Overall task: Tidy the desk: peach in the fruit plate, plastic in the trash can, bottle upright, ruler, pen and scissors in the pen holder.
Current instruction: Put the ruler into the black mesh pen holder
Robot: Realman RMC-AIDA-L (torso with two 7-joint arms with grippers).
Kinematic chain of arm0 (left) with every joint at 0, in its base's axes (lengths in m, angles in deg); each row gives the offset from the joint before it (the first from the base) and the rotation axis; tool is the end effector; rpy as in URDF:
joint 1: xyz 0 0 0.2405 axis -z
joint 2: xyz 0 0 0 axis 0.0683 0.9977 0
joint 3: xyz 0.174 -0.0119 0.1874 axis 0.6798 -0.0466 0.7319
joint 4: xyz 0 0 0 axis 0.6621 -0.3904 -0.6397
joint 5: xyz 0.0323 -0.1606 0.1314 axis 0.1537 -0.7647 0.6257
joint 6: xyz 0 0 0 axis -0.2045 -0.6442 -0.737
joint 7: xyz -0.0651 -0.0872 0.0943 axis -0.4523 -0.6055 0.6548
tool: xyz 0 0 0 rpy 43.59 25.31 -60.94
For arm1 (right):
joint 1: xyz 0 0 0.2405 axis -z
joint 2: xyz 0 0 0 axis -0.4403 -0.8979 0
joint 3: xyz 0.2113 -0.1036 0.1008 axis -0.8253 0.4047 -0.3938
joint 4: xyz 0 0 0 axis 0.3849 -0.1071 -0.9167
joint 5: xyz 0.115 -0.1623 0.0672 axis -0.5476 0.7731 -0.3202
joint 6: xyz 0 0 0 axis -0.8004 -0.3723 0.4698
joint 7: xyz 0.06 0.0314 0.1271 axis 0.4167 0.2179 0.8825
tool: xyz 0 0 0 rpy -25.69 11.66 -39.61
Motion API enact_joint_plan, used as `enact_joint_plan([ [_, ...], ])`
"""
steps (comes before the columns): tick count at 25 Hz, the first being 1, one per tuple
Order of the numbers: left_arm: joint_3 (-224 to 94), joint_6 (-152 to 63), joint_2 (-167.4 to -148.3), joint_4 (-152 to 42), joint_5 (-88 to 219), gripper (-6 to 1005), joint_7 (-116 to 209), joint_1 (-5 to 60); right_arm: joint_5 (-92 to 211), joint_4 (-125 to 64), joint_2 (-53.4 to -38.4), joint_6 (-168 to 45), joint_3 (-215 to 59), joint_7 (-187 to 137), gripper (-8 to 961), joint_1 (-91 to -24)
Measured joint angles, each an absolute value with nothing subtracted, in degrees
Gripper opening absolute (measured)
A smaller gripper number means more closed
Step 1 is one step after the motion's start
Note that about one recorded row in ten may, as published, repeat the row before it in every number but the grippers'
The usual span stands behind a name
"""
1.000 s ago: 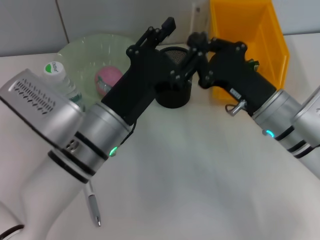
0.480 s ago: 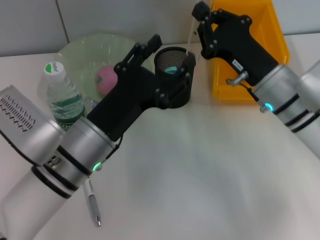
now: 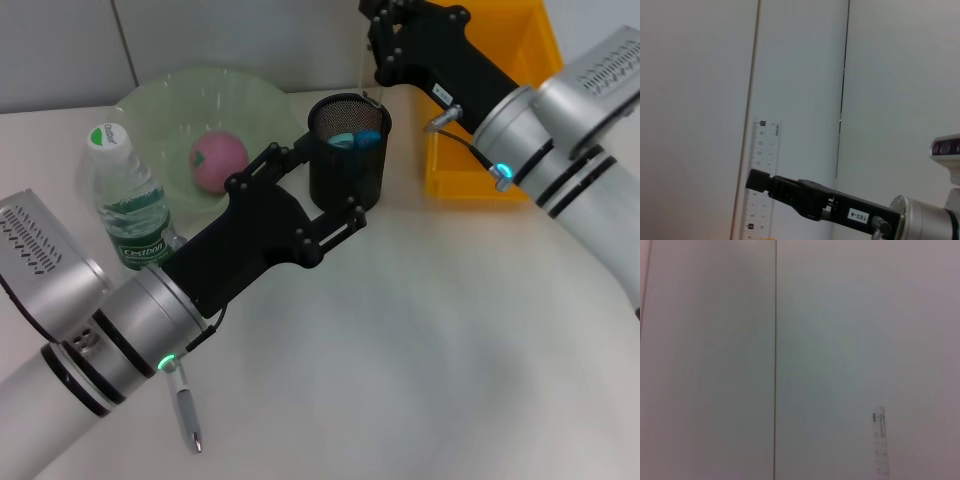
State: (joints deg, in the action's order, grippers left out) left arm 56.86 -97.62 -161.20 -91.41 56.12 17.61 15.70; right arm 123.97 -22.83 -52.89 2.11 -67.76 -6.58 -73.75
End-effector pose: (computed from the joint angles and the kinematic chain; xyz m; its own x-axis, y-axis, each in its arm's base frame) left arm -0.1840 0.2939 -0.0944 0.5790 -0.0088 0.8152 0.4702 -0.8133 -0.3427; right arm 0.1921 0.4042 -0.0415 0.6251 0.1740 -0.7609 -0.5558 -0.5853 -0.5904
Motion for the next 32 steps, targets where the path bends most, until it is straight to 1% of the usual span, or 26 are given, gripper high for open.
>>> enact_joint_plan([
  [10, 56.7, -97.5, -161.42, -91.1, 56.4, 765, 17.2, 15.2, 124.0, -22.6, -53.09, -7.7, -67.9, -6.5, 11, -76.9],
  [32, 56.9, -97.7, -161.37, -91.1, 56.5, 764, 17.1, 14.2, 124.4, -22.1, -53.07, -14.0, -67.8, -7.2, 14, -78.0],
])
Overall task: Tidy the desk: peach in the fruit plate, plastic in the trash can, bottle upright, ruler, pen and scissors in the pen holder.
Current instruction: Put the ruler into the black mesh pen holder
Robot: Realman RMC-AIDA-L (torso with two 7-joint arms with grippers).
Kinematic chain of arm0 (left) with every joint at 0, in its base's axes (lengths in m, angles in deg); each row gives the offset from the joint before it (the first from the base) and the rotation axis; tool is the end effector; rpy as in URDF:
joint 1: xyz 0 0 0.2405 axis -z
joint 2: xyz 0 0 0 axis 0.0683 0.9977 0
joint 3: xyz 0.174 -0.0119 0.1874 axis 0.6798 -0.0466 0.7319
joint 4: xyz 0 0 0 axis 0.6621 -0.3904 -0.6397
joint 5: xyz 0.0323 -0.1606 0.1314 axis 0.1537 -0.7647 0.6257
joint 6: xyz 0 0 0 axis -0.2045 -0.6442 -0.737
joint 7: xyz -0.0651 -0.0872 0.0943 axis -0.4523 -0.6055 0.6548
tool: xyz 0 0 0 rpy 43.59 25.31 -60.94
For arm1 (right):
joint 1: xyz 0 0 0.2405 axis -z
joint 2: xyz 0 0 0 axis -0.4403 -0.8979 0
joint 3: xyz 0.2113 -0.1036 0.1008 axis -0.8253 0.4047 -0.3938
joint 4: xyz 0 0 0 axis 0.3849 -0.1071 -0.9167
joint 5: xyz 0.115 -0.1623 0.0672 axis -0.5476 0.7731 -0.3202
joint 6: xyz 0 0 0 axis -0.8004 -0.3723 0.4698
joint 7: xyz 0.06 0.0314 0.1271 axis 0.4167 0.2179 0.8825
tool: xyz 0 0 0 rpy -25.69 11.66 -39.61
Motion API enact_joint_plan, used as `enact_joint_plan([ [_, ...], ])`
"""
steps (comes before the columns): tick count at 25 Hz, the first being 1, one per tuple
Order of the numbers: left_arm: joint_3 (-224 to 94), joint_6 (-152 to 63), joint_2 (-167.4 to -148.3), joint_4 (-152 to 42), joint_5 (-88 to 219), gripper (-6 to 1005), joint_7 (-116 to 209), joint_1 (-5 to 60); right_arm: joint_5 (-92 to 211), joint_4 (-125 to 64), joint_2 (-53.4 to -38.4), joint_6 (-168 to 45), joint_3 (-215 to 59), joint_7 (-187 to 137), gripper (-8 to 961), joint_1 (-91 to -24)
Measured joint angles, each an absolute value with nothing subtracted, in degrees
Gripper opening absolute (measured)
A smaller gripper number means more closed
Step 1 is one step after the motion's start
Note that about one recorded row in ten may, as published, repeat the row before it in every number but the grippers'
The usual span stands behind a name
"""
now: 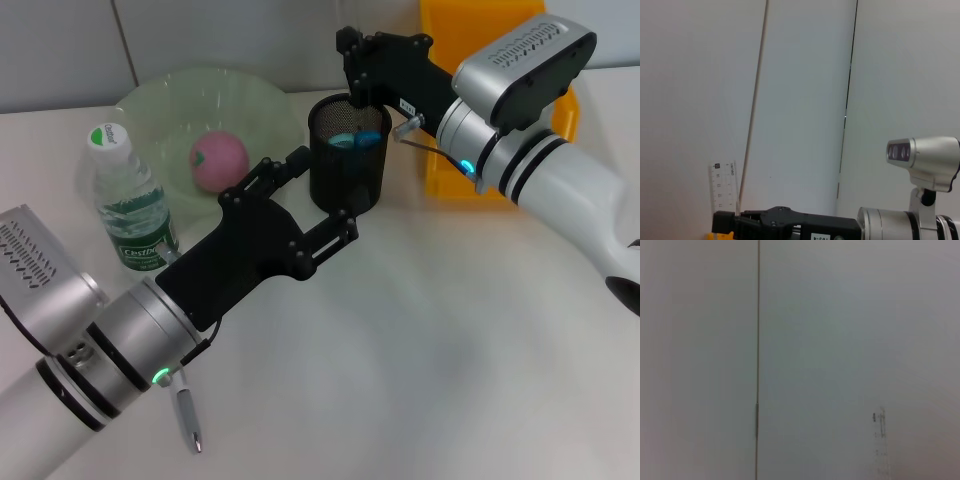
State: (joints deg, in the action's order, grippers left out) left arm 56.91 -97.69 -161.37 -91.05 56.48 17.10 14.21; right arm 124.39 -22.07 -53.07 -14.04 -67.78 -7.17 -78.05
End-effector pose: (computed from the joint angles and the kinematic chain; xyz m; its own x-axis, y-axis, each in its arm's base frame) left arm -0.1923 0.2878 -0.0962 0.5787 0.0166 0.8154 0.4938 -0.8029 -0.3341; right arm 0.1939 0.4272 -0.0651 0.7430 0.0046 -0.6693 -0.5550 -0.5547 -0.6199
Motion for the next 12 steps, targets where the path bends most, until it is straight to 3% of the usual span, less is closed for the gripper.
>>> enact_joint_plan([
  [12, 56.9, -98.0, -161.26, -91.1, 56.5, 764, 17.1, 13.8, 124.4, -21.6, -53.06, -14.2, -67.7, -7.2, 16, -77.2],
])
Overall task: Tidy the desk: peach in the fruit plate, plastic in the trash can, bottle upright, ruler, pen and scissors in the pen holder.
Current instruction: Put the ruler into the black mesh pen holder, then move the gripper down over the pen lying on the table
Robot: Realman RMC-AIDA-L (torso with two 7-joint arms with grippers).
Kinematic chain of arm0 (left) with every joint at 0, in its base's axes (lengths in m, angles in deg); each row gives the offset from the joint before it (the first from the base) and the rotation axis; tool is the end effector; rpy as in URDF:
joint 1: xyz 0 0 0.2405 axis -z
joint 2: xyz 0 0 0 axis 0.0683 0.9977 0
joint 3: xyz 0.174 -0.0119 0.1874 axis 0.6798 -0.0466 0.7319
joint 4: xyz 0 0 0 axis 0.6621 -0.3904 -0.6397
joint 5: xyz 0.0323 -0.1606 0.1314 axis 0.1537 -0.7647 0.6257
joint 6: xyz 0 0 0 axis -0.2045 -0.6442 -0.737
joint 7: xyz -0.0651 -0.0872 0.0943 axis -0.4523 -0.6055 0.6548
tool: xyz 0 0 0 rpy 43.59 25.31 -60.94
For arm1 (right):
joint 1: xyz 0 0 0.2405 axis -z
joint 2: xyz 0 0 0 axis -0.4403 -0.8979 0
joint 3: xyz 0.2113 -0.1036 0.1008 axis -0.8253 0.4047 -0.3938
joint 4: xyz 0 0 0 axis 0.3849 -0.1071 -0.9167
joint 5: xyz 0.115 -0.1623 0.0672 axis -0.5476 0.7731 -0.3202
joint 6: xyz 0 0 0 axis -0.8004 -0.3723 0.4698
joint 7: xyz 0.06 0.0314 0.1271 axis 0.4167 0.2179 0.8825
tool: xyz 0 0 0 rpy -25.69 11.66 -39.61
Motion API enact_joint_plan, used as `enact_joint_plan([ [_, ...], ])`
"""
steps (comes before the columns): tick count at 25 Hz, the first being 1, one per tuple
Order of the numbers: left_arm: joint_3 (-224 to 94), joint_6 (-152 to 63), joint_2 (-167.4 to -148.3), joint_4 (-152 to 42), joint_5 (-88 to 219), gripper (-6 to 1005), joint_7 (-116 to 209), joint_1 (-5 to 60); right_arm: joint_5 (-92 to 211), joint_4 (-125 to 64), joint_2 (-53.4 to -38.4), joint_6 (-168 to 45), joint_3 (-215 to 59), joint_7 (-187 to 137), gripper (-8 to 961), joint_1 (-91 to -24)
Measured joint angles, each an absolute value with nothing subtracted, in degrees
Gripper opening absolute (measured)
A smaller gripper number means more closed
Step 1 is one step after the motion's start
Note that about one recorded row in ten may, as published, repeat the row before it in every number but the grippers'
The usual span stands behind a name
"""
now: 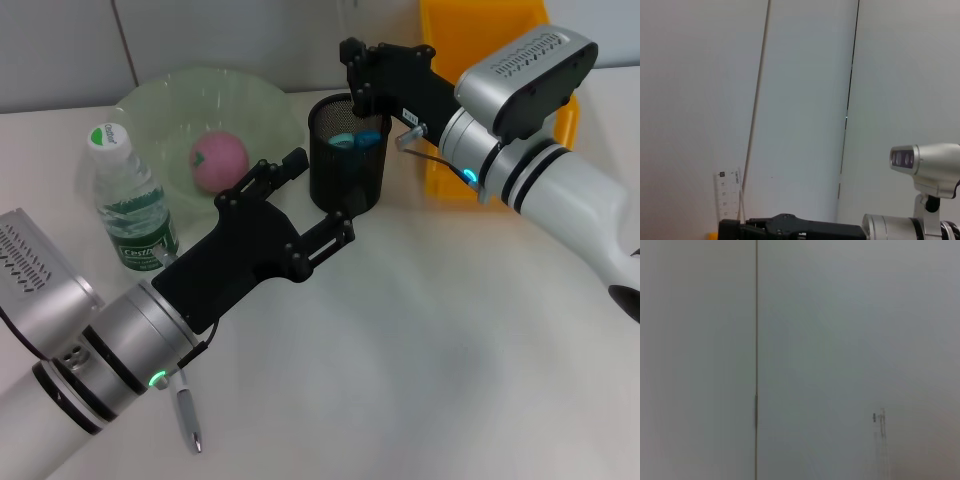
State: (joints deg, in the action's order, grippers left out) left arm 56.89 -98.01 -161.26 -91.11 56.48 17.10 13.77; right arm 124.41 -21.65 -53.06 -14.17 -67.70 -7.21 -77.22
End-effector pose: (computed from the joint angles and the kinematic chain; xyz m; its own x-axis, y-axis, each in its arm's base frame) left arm -0.1942 0.2863 -0.0951 0.5762 0.0169 0.8171 0.4973 -0.8007 -0.3341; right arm 0.2002 0.4231 -0.0671 0.7426 -0.0130 -0.6696 -0.5647 -0.5497 -0.6156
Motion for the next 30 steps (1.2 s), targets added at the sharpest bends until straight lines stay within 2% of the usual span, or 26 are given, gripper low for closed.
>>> enact_joint_plan([
  [2, 56.9, -98.1, -161.25, -91.1, 56.5, 764, 17.1, 13.8, 124.2, -21.7, -53.07, -14.2, -67.8, -7.1, 16, -76.9],
  [8, 56.8, -98.3, -161.25, -91.1, 56.5, 765, 17.1, 13.7, 124.0, -21.7, -53.07, -14.2, -67.9, -6.8, 184, -76.8],
  [19, 56.9, -98.7, -161.18, -91.0, 56.5, 765, 17.1, 13.4, 123.9, -21.7, -53.03, -7.3, -68.6, -3.7, 419, -74.0],
  [20, 56.9, -98.7, -161.13, -91.1, 56.5, 765, 17.1, 13.3, 123.9, -21.7, -53.01, -4.2, -68.7, -3.4, 625, -72.9],
  [28, 57.0, -99.4, -160.94, -91.1, 56.5, 764, 17.1, 12.8, 123.9, -22.1, -52.8, 7.1, -68.6, 1.1, 746, -68.3],
  [30, 57.2, -99.7, -160.57, -91.0, 56.7, 764, 17.0, 12.7, 124.6, -26.1, -52.54, 17.5, -67.0, 10.7, 745, -63.4],
])
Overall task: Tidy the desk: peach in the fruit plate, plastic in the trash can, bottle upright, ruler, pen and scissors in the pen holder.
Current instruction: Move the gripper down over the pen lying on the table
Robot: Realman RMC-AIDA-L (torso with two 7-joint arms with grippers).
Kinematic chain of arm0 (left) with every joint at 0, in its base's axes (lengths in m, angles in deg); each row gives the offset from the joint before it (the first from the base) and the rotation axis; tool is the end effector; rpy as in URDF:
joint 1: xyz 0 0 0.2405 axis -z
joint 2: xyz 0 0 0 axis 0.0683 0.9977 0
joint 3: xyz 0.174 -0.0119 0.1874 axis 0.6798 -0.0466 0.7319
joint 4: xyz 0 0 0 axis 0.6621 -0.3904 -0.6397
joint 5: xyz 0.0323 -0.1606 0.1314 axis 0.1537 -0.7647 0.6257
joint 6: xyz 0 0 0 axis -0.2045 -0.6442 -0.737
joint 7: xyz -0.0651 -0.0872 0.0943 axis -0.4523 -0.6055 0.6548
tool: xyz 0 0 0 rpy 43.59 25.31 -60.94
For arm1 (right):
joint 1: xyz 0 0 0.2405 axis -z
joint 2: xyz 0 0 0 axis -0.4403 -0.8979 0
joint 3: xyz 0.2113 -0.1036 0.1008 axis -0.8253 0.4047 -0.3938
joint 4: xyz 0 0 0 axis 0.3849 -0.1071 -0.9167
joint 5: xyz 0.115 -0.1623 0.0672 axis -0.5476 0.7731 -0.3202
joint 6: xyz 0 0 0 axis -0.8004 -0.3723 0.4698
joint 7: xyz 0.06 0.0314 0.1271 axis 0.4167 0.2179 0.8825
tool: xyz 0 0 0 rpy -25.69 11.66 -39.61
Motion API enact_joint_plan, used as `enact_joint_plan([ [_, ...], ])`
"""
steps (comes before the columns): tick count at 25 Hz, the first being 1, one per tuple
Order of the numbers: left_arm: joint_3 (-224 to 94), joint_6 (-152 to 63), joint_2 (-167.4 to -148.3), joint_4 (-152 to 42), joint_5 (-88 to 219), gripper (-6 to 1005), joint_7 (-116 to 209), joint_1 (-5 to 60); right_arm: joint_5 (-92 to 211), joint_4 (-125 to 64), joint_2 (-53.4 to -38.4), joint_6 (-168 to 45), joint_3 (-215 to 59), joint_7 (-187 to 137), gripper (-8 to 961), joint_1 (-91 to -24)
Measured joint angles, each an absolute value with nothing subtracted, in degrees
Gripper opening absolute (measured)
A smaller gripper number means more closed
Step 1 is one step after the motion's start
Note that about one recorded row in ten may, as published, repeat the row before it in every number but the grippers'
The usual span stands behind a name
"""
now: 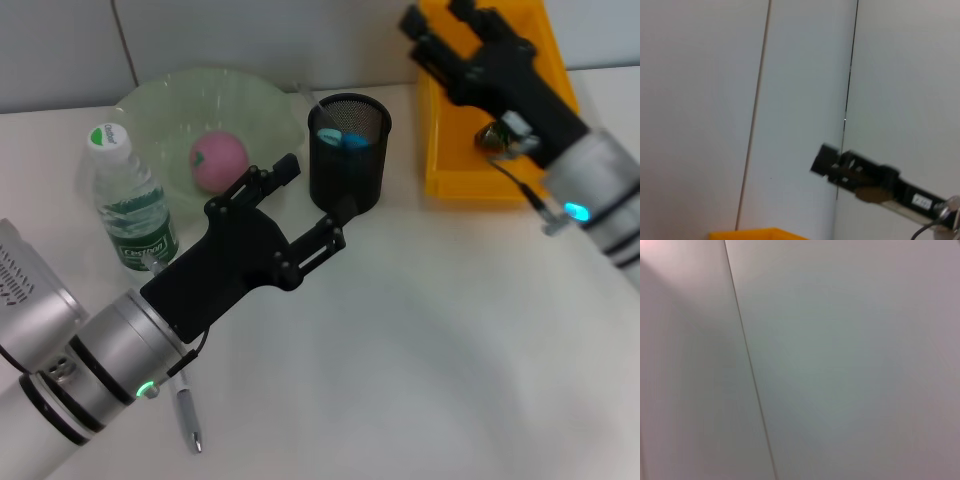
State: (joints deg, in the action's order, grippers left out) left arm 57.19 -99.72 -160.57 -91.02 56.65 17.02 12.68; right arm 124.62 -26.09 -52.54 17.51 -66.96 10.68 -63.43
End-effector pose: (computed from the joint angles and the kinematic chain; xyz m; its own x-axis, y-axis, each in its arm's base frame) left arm -0.2004 0.2808 -0.0908 0.5714 0.0134 0.8205 0.4956 -0.8026 -0.3320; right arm 0.2330 0.3555 -0.0111 0.3663 0.1252 -0.9220 -0.6935 -0.6239 -0.3602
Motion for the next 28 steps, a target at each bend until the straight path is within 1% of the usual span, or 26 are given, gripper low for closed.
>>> enact_joint_plan([
  [5, 56.2, -100.7, -159.73, -90.6, 61.0, 764, 13.2, 12.7, 124.8, -32.1, -52.39, 21.1, -62.0, 22.0, 745, -60.4],
  [6, 55.4, -101.2, -159.43, -90.4, 63.4, 764, 11.2, 12.8, 124.8, -37.7, -52.29, 22.2, -57.0, 30.5, 745, -58.2],
  [8, 53.4, -102.3, -158.84, -90.0, 68.1, 764, 7.7, 13.0, 124.9, -40.1, -52.22, 22.7, -55.0, 34.0, 745, -57.2],
  [9, 50.5, -103.9, -158.14, -89.7, 73.7, 765, 3.7, 13.0, 124.9, -44.9, -52.01, 23.7, -51.1, 40.1, 746, -55.0],
  [10, 50.5, -103.9, -158.14, -89.7, 73.7, 765, 3.7, 13.0, 124.9, -44.9, -52.01, 23.7, -51.1, 40.1, 746, -55.0],
  [11, 48.1, -105.6, -157.52, -89.7, 77.7, 765, 0.7, 12.6, 124.9, -48.4, -51.54, 24.8, -48.2, 45.3, 746, -53.1],
  [12, 48.1, -105.6, -157.52, -89.7, 77.7, 765, 0.7, 12.6, 124.9, -48.4, -51.54, 24.8, -48.2, 45.3, 746, -53.1],
  [13, 46.1, -106.8, -157.08, -89.7, 80.4, 765, -1.4, 12.3, 124.9, -49.8, -51.19, 25.5, -46.9, 47.6, 746, -52.1],
  [14, 43.2, -109.1, -156.4, -89.7, 84.6, 764, -4.7, 11.8, 125.4, -51.3, -50.41, 26.9, -45.5, 50.3, 746, -50.8],
  [15, 43.2, -109.1, -156.4, -89.7, 84.6, 764, -4.7, 11.8, 125.4, -51.3, -50.41, 26.9, -45.5, 50.3, 746, -50.8],
  [16, 41.4, -110.2, -156.05, -89.7, 87.1, 764, -6.2, 11.5, 127.2, -51.8, -49.42, 28.7, -45.1, 51.2, 746, -50.2],
  [17, 41.4, -110.2, -156.05, -89.7, 87.1, 764, -6.2, 11.5, 127.2, -51.8, -49.42, 28.7, -45.1, 51.2, 745, -50.2],
  [18, 38.7, -112.0, -155.66, -89.9, 90.7, 763, -8.3, 11.3, 128.5, -51.9, -48.89, 29.6, -45.1, 51.5, 745, -50.0],
  [19, 38.7, -112.0, -155.66, -89.9, 90.7, 763, -8.3, 11.3, 131.7, -52.2, -48.25, 31.1, -45.3, 51.9, 745, -49.8],
  [20, 38.7, -112.0, -155.66, -89.9, 90.7, 763, -8.3, 11.3, 131.7, -52.2, -48.25, 31.1, -45.3, 51.9, 745, -49.8],
  [21, 31.7, -116.2, -155.19, -89.9, 99.4, 763, -13.2, 11.2, 134.5, -52.6, -47.97, 32.3, -45.3, 52.2, 745, -49.8],
  [23, 28.5, -117.7, -155.06, -90.2, 103.5, 762, -15.5, 11.3, 136.6, -53.1, -47.8, 33.0, -45.3, 52.4, 744, -49.7],
  [24, 26.6, -118.4, -154.99, -90.4, 105.8, 762, -16.9, 11.5, 143.9, -55.5, -47.56, 34.9, -45.3, 54.0, 744, -49.7],
  [25, 26.6, -118.4, -154.99, -90.4, 105.8, 762, -16.9, 11.5, 143.9, -55.5, -47.56, 34.9, -45.3, 54.0, 744, -49.7],
  [27, 18.7, -120.4, -154.92, -94.7, 120.1, 761, -25.7, 11.8, 150.6, -58.0, -47.58, 36.0, -45.1, 55.5, 743, -49.8],
  [28, 18.7, -120.4, -154.92, -94.7, 120.1, 761, -25.7, 11.8, 153.2, -58.7, -47.64, 36.2, -45.0, 55.7, 743, -49.9],
])
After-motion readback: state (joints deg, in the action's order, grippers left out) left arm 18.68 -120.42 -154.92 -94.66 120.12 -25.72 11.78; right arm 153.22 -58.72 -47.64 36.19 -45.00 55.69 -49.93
